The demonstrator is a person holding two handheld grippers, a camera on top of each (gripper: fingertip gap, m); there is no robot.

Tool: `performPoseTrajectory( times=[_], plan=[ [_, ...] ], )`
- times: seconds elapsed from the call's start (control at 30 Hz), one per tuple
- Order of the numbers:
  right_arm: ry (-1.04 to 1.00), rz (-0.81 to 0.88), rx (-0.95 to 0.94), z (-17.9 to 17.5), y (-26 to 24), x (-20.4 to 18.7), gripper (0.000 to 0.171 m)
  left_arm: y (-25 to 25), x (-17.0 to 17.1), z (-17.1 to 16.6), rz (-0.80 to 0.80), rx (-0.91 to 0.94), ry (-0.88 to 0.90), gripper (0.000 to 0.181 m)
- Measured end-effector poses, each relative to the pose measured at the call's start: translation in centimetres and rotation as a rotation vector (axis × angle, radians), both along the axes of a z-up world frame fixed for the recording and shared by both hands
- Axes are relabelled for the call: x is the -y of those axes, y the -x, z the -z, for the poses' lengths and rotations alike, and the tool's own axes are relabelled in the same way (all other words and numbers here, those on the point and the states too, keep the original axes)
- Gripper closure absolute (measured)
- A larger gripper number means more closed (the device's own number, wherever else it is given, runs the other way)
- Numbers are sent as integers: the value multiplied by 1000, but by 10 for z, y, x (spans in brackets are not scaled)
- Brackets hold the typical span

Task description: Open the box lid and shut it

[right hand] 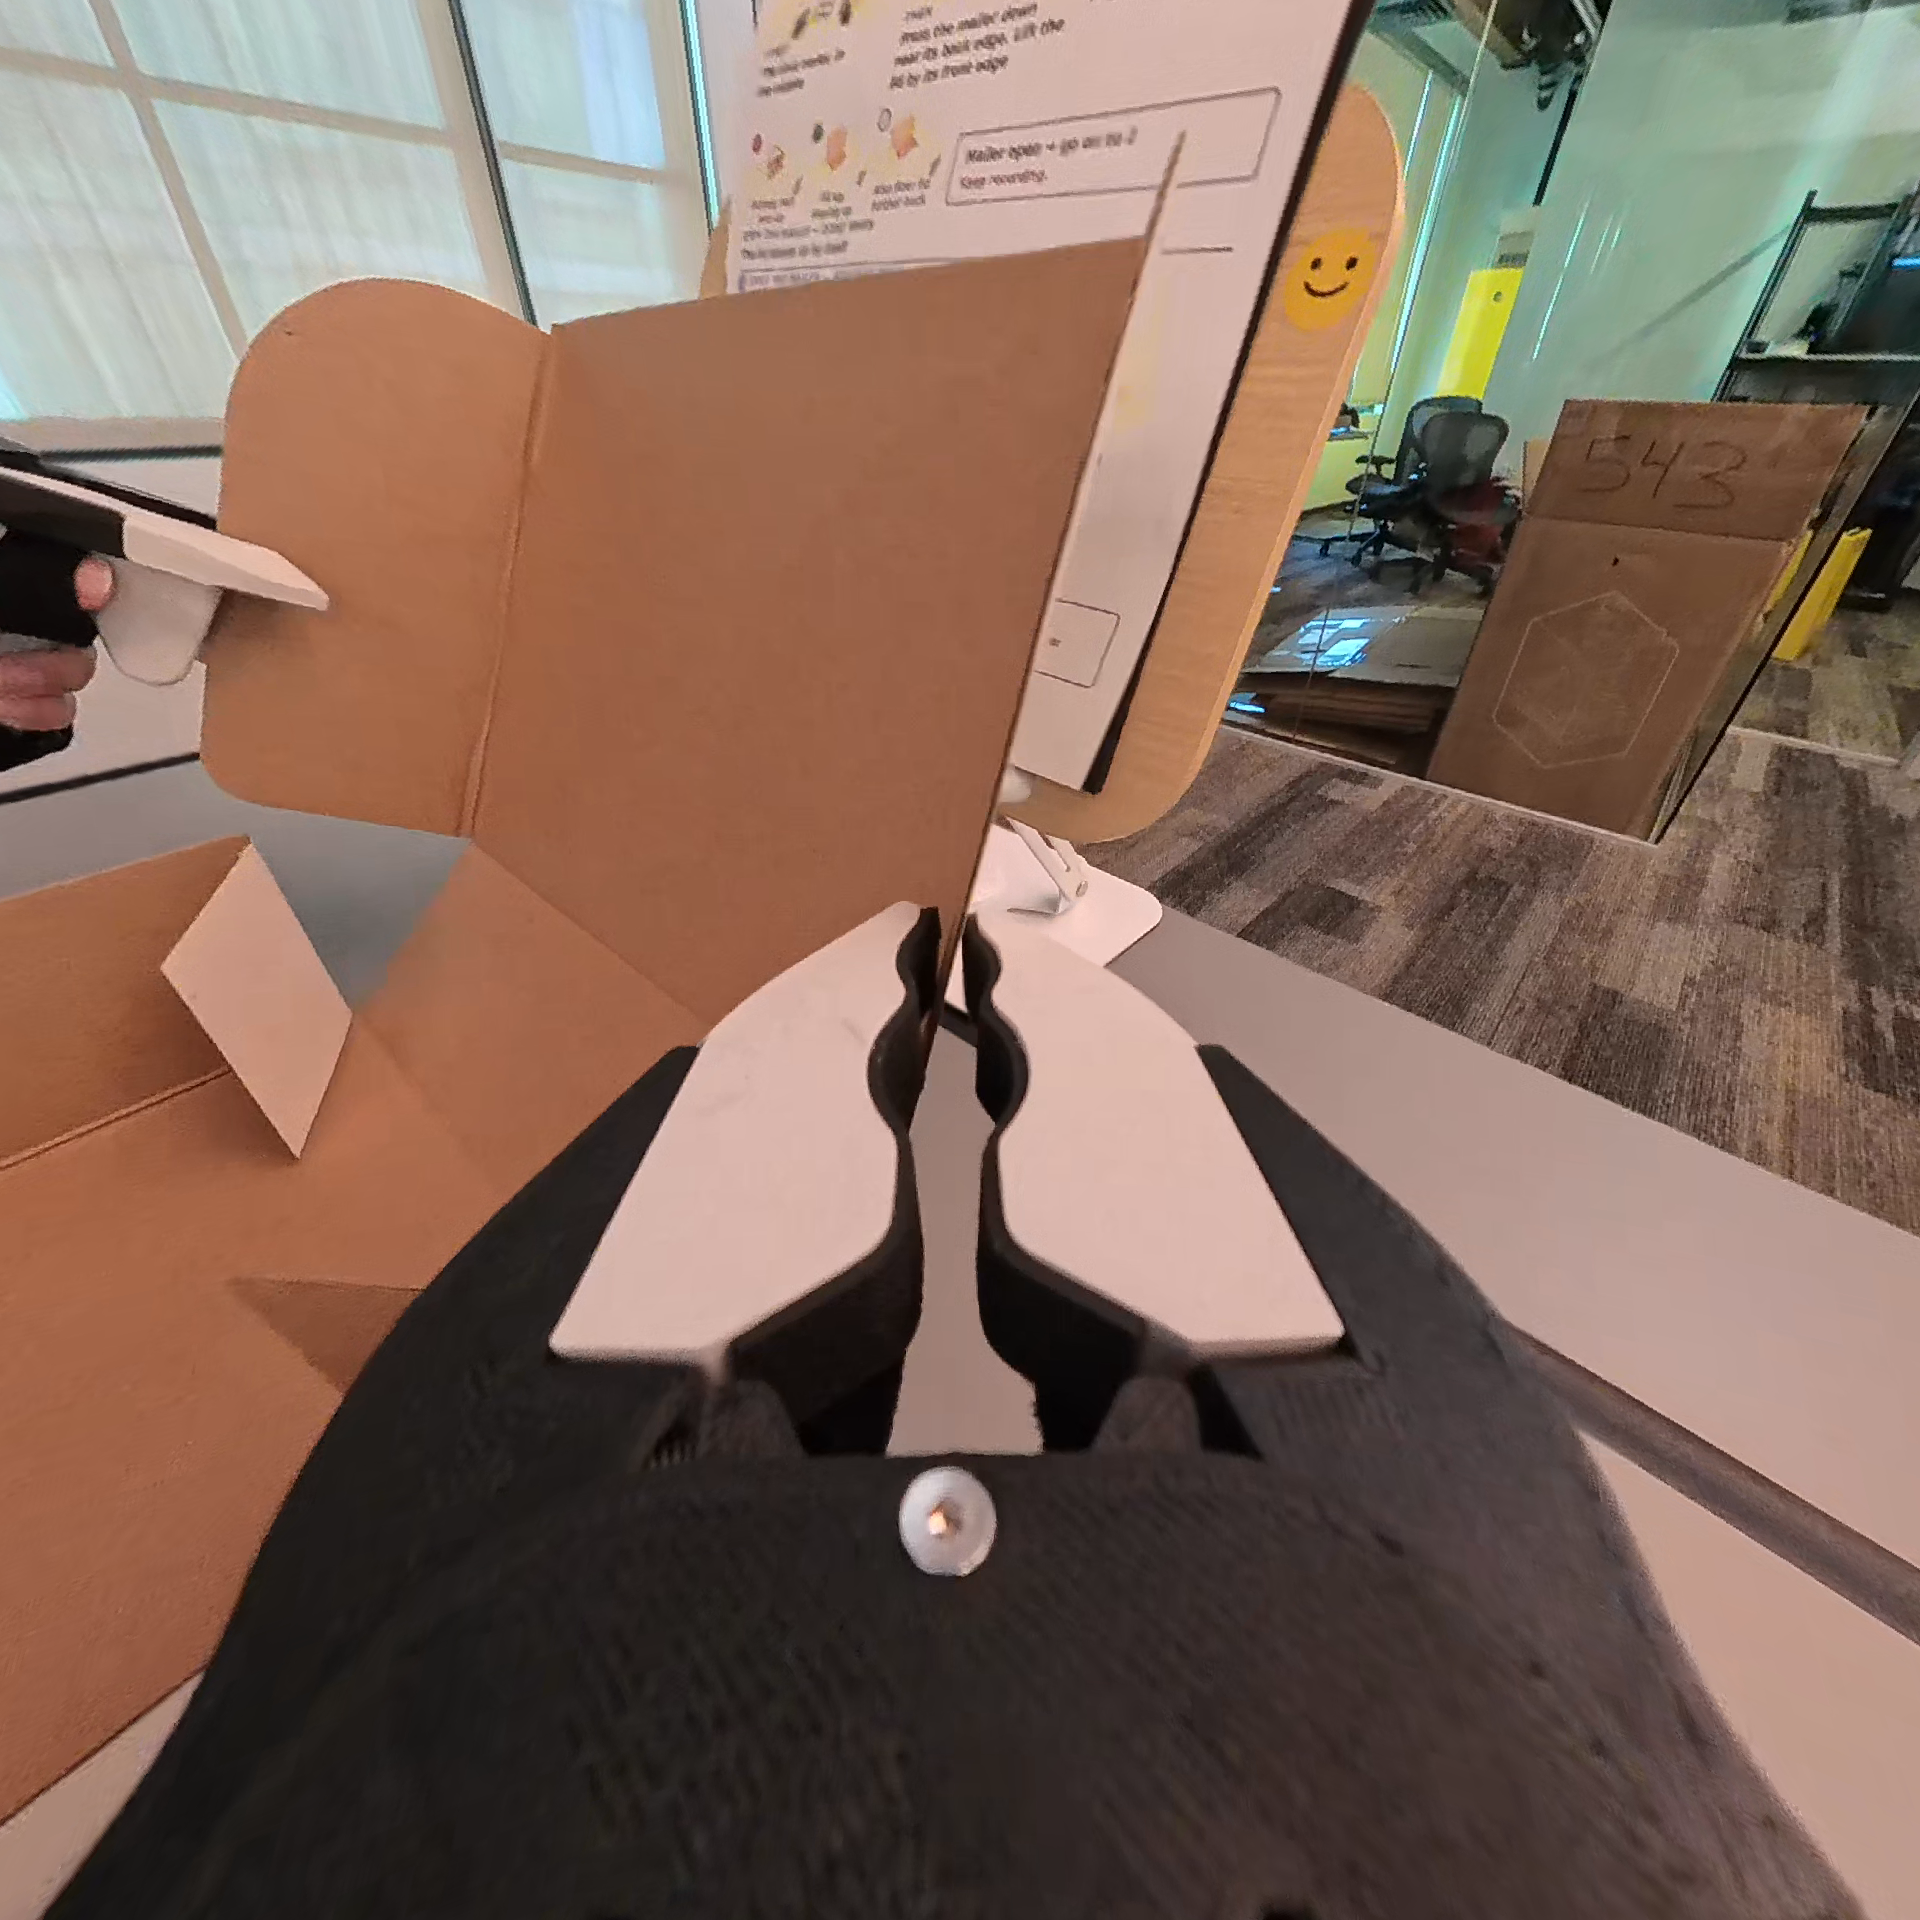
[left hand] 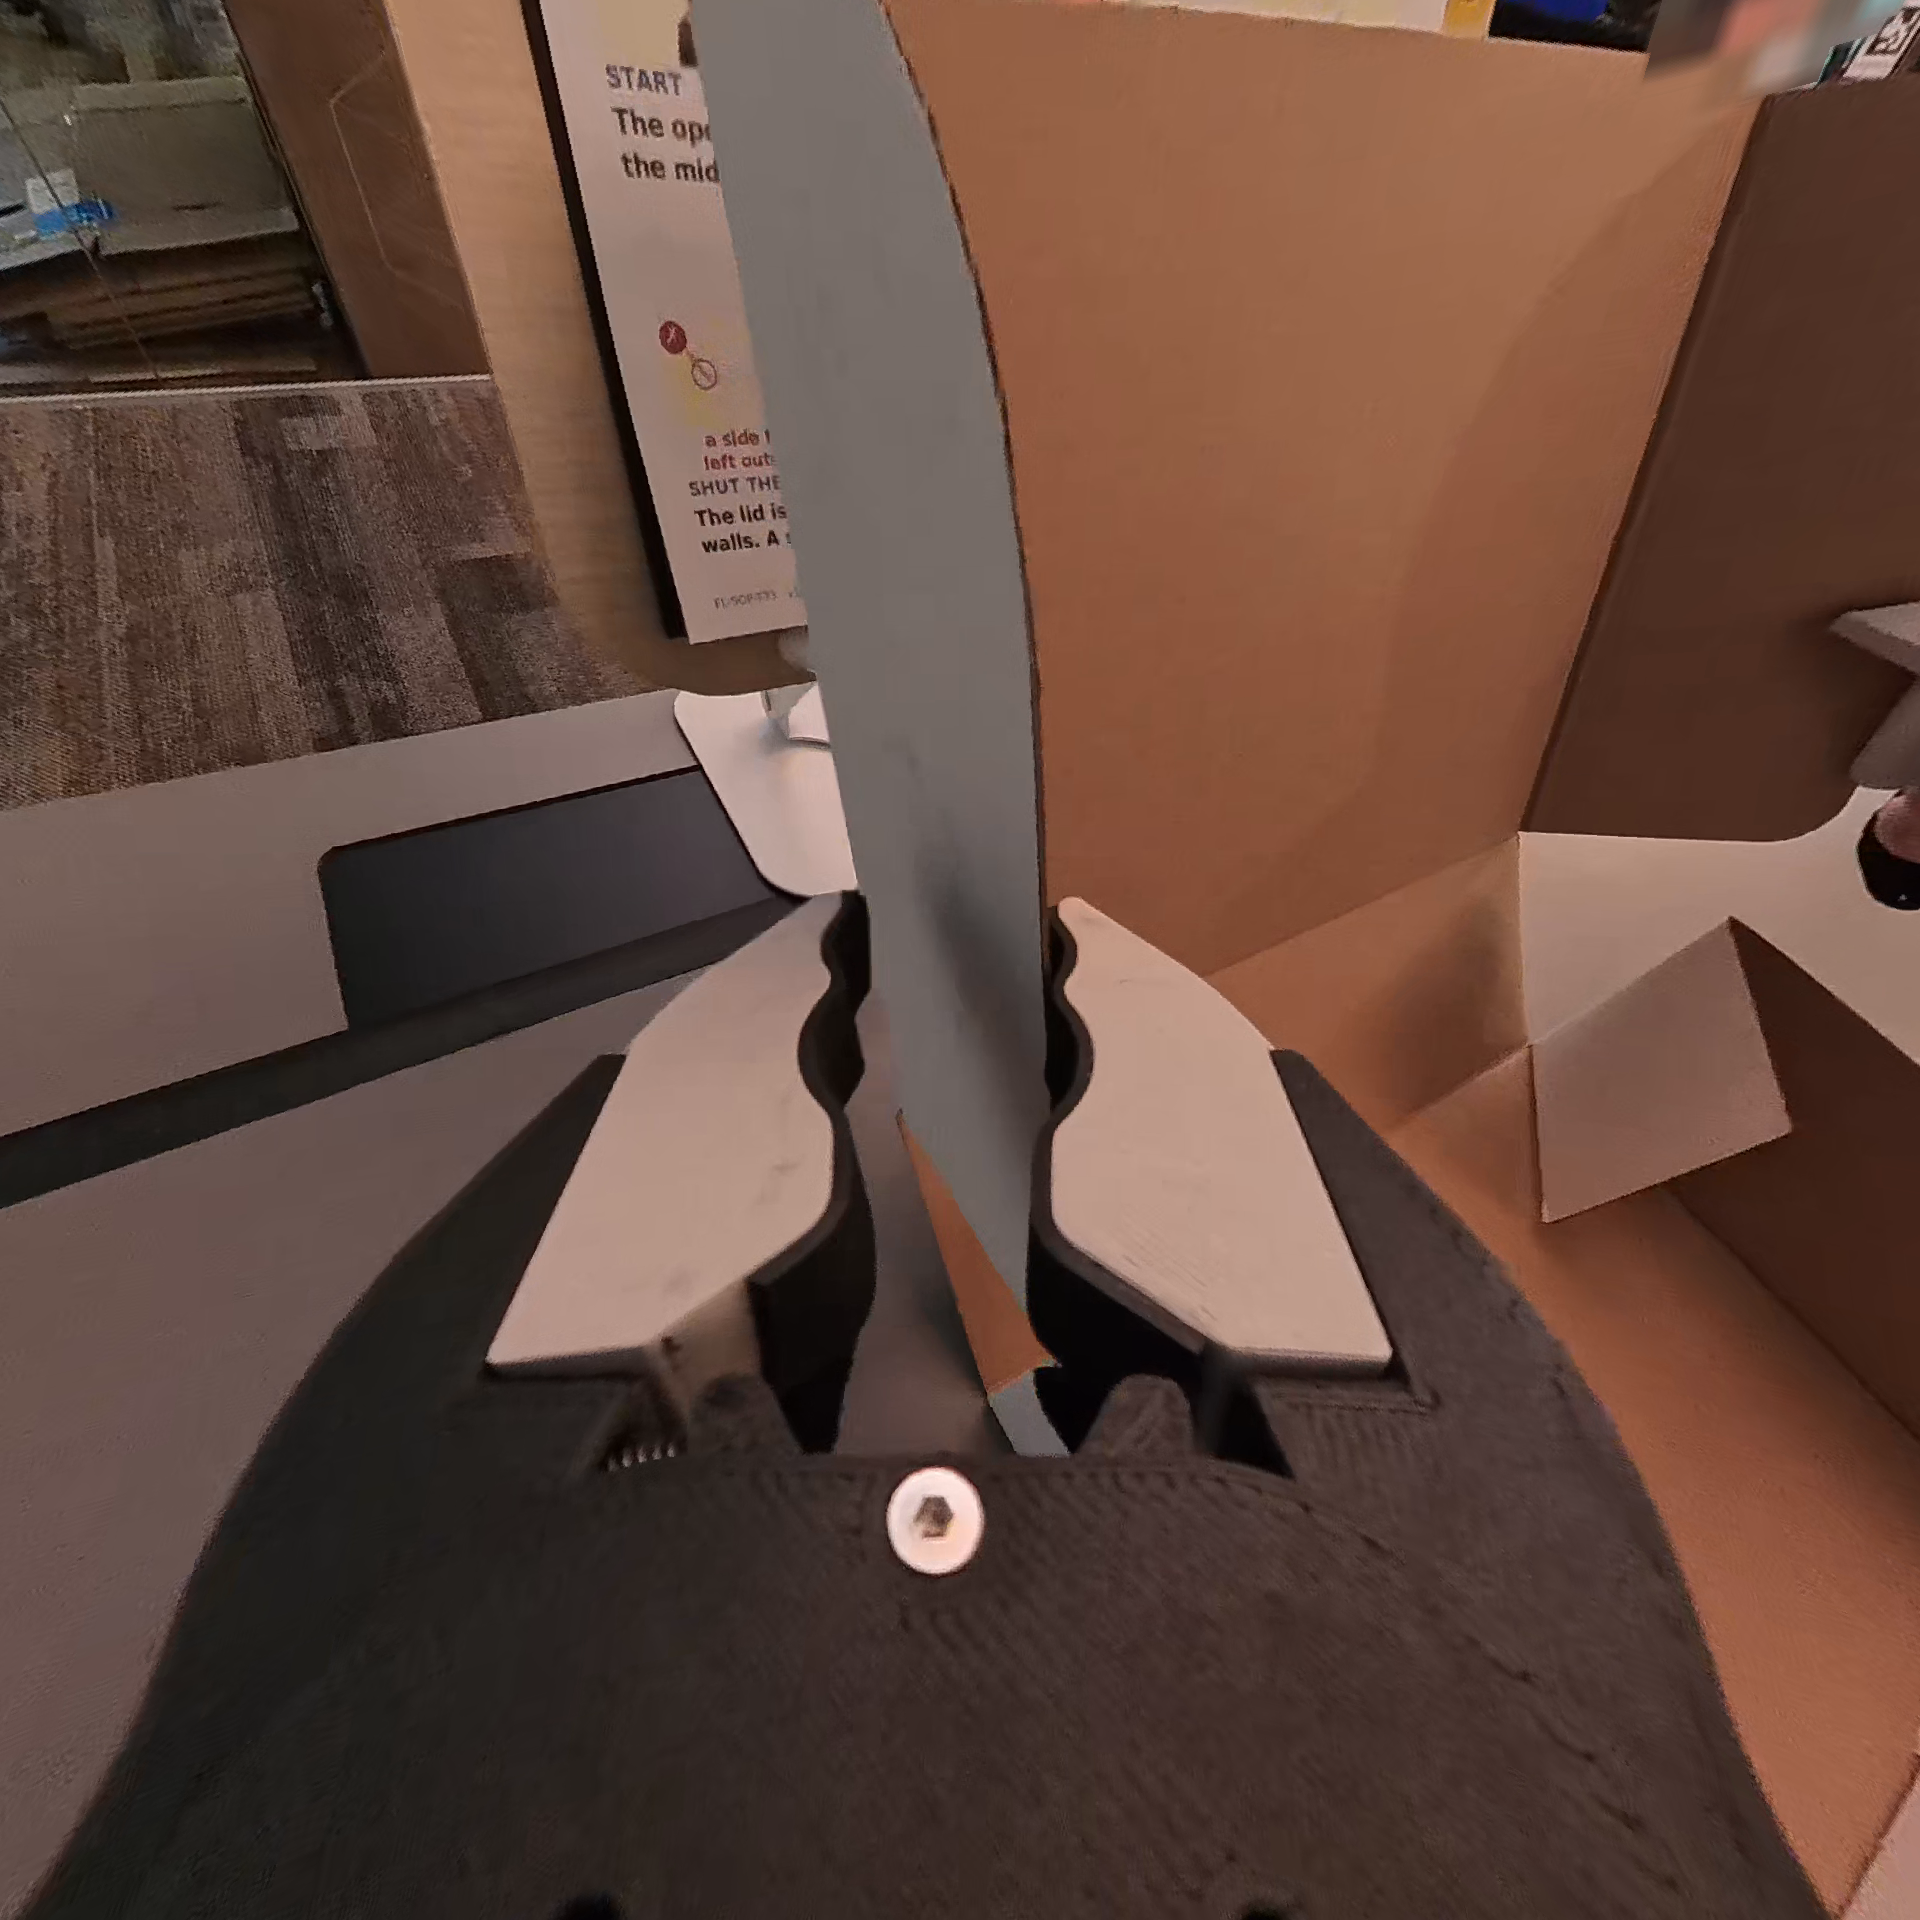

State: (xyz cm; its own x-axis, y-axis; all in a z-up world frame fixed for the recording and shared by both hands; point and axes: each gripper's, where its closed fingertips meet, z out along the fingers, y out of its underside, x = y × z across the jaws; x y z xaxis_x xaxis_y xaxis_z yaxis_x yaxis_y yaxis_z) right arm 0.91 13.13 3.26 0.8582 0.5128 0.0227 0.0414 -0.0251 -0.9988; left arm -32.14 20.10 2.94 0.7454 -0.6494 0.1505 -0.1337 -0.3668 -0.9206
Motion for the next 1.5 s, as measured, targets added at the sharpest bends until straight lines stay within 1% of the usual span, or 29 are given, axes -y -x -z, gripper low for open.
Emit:
performPoseTrajectory(
  times=[0.03, 0.07, 0.17, 0.3, 0.4, 0.47, 0.57, 0.63, 0.7, 0.77, 0.83, 0.93, 1.0, 1.07, 1.1, 1.17, 1.23, 1.33, 1.43, 1.5],
  plan=[
    [-12, -8, 6, -1, 1, 2, 167, 0, 2, -1, 11, 8, 5, 154],
    [-24, -14, 15, -2, 3, 4, 167, 0, 4, -1, 25, 13, 10, 164],
    [-23, -14, 43, 0, 2, 10, 166, 4, 10, -3, 42, 2, -9, 169],
    [-61, -59, 76, -1, -2, 27, 166, 11, 29, -14, 140, -60, -133, 171],
    [-95, -121, 89, -1, -3, 45, 165, 20, 43, -13, 226, -158, -259, 173],
    [-92, -157, 115, 3, -2, 58, 165, 26, 54, -9, 288, -180, -325, 173],
    [-86, -206, 119, 6, -2, 76, 166, 34, 74, -7, 347, -93, -329, 174],
    [-105, -223, 103, 4, -1, 87, 166, 40, 84, -10, 365, 0, -327, 175],
    [-124, -219, 106, 0, -1, 94, 168, 45, 91, -10, 371, 41, -350, 177],
    [-89, -212, 116, 2, 1, 98, 168, 48, 96, -8, 362, 53, -332, 177],
    [-12, -201, 94, 3, 6, 102, 167, 49, 98, -10, 336, 66, -282, 177],
    [114, -176, 38, -1, 20, 109, 164, 51, 98, -11, 246, 72, -153, 178],
    [181, -128, 60, 3, 28, 113, 161, 46, 103, -16, 205, 86, -108, 177],
    [249, -103, 52, 6, 37, 117, 158, 42, 108, -14, 172, 34, -100, 175],
    [291, -85, 23, 6, 41, 118, 158, 40, 110, -13, 151, 7, -97, 175],
    [355, -72, -62, 0, 48, 122, 154, 36, 115, -16, 120, 13, -75, 173],
    [383, -60, -98, -5, 55, 124, 151, 31, 118, -18, 103, 32, -57, 171],
    [403, -13, -56, -1, 62, 120, 151, 28, 117, -15, 61, 6, -65, 172],
    [422, 17, -56, 0, 69, 117, 149, 21, 119, -13, 57, 22, -37, 168],
    [441, 37, -91, -2, 72, 115, 148, 18, 118, -13, 56, 22, -26, 167]
  ],
)
